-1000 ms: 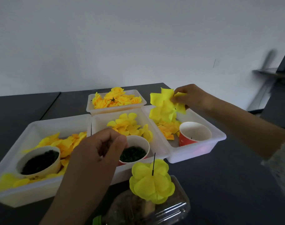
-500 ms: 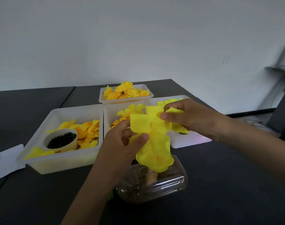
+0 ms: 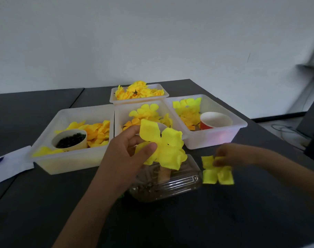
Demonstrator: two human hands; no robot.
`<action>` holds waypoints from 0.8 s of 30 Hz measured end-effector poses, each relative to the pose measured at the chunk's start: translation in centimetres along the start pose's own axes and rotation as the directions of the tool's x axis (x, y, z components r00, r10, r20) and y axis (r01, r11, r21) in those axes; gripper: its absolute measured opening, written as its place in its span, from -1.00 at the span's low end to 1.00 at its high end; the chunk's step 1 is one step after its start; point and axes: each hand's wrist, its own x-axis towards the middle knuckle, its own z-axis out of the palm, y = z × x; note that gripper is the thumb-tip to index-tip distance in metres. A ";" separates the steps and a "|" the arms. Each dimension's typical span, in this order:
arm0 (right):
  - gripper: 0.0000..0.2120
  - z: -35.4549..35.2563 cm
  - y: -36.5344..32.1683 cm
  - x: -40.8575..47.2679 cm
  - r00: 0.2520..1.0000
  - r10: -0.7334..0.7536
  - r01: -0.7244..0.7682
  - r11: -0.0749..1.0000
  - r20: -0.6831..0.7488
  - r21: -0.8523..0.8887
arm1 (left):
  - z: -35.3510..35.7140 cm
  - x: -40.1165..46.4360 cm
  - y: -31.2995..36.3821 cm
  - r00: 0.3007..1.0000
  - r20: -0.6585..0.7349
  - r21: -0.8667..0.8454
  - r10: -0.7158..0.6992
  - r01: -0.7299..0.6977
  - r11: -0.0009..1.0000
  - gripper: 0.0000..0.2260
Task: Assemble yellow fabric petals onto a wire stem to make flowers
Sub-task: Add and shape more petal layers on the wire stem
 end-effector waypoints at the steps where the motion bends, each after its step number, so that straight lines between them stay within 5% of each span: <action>1: -0.84 0.6 0.0 0.4 1.000 -0.008 0.008 1.000 0.018 -0.010 | 0.2 0.0 0.0 1.000 0.004 -0.020 -0.003 0.003 1.000 -0.70; 3: -0.86 1.0 -0.6 0.4 0.984 -0.086 0.092 0.995 -0.157 0.031 | 0.7 0.0 0.1 1.000 0.006 -0.051 -0.009 0.009 0.999 -0.67; 6: -0.76 -0.7 -3.6 -0.9 0.767 -0.155 0.360 0.907 -0.622 0.217 | 1.4 0.6 0.2 0.999 -0.034 -0.066 -0.024 0.021 0.998 -0.62; 11: -0.46 -3.9 -10.2 -4.4 0.894 -0.240 0.442 0.607 -0.378 0.661 | 2.4 2.6 0.3 0.998 -0.052 -0.004 -0.045 0.045 0.999 -0.79; 17: -0.55 -3.1 -11.9 -3.9 0.798 -0.199 0.562 0.588 -0.569 0.582 | 3.1 3.4 0.0 0.993 -0.091 0.015 -0.077 0.079 0.997 -0.83; 20: -0.60 -2.7 -11.6 -3.0 0.774 -0.158 0.561 0.619 -0.613 0.549 | 2.3 3.4 -0.5 0.974 -0.109 0.030 -0.200 0.204 0.978 -0.85; 24: -0.57 -1.9 -11.6 -2.1 0.770 -0.081 0.527 0.640 -0.632 0.559 | 1.7 3.3 -1.8 0.963 -0.072 0.098 -0.261 0.267 0.959 -0.61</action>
